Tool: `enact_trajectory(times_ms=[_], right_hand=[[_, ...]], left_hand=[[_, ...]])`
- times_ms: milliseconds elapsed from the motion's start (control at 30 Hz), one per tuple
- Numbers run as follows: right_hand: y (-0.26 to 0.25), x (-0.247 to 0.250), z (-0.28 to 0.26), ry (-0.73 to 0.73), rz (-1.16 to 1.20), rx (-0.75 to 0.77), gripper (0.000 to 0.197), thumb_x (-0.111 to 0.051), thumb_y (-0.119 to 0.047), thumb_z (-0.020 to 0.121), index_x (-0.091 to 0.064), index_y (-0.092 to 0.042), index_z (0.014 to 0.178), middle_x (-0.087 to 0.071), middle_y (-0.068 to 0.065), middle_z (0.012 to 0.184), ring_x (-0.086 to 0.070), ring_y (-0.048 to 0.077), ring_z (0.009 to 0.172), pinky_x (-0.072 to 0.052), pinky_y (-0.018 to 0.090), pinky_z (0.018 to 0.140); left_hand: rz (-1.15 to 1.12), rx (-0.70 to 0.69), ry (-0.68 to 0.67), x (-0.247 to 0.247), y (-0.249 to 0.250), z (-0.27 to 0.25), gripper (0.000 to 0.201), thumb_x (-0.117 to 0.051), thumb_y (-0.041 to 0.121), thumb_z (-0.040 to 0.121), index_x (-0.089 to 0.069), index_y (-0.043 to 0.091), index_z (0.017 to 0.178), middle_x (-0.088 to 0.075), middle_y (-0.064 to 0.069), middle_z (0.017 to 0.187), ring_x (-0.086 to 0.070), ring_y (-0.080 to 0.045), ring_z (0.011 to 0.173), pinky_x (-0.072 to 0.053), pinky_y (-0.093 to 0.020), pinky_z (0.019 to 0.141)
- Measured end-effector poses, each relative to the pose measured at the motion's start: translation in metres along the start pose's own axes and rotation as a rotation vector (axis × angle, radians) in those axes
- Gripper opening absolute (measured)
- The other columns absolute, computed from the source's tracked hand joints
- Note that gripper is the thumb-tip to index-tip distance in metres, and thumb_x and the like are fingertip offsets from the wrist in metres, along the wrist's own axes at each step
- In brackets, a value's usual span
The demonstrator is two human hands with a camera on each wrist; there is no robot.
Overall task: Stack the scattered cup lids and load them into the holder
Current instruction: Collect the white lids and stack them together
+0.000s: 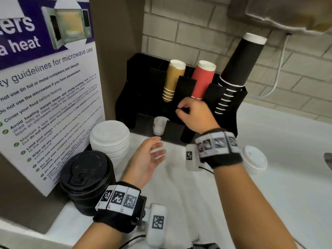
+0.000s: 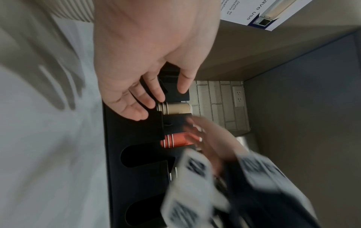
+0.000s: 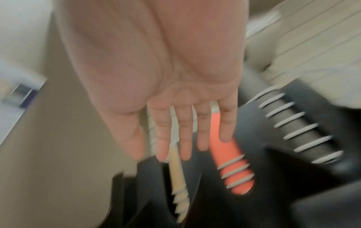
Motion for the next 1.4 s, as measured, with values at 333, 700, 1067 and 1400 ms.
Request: enact_trajectory(times_ms=[333,700,1067,1400], right_hand=[[0.102,0.075,-0.12,0.044,-0.025,-0.65,0.067,-0.07,-0.056,0.076,-0.047,-0.03,0.133,-0.044,0.011,0.134,-0.039,0.035,0.127,-0.038,0.049,0.104],[0.123,0.057,-0.136,0.054,0.127,-0.691,0.068,-0.08,-0.035,0.073,-0.046,-0.023,0.13,-0.053,0.011,0.124,-0.051,0.027,0.105,-0.046,0.04,0.085],[0.035,0.035,-0.112,-0.119,0.603,-0.07,0.063,-0.082,-0.025,0.074,-0.049,-0.034,0.127,-0.056,-0.014,0.119,-0.052,0.003,0.113,-0.044,0.019,0.093],[0.035,0.025,-0.111,-0.304,0.698,-0.019,0.06,-0.079,-0.022,0.074,-0.052,-0.036,0.126,-0.059,-0.01,0.12,-0.056,0.012,0.115,-0.054,0.041,0.092]], left_hand=[[0.089,-0.004,-0.057,-0.013,-0.006,-0.001,0.012,-0.058,0.025,0.093,-0.069,0.021,0.093,-0.066,0.003,0.084,-0.067,-0.015,0.072,-0.051,-0.028,0.071],[0.13,0.016,-0.098,-0.023,-0.021,-0.005,0.012,-0.061,0.025,0.092,-0.069,0.019,0.097,-0.067,0.004,0.082,-0.069,-0.014,0.069,-0.053,-0.028,0.069],[0.227,0.009,-0.504,-0.055,-0.022,-0.022,0.062,-0.066,0.057,0.078,-0.051,0.039,0.136,-0.064,0.0,0.129,-0.067,-0.023,0.11,-0.056,-0.046,0.09],[0.225,-0.075,-0.544,-0.045,-0.015,-0.025,0.064,-0.073,0.04,0.071,-0.055,0.035,0.132,-0.063,-0.008,0.13,-0.063,-0.028,0.116,-0.057,-0.041,0.081]])
Point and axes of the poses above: each hand's wrist, its own z-axis towards the middle knuckle, its own x-axis out of the back of the hand, y = z × x, the point moved 1 cm from there along z, towards the middle knuckle
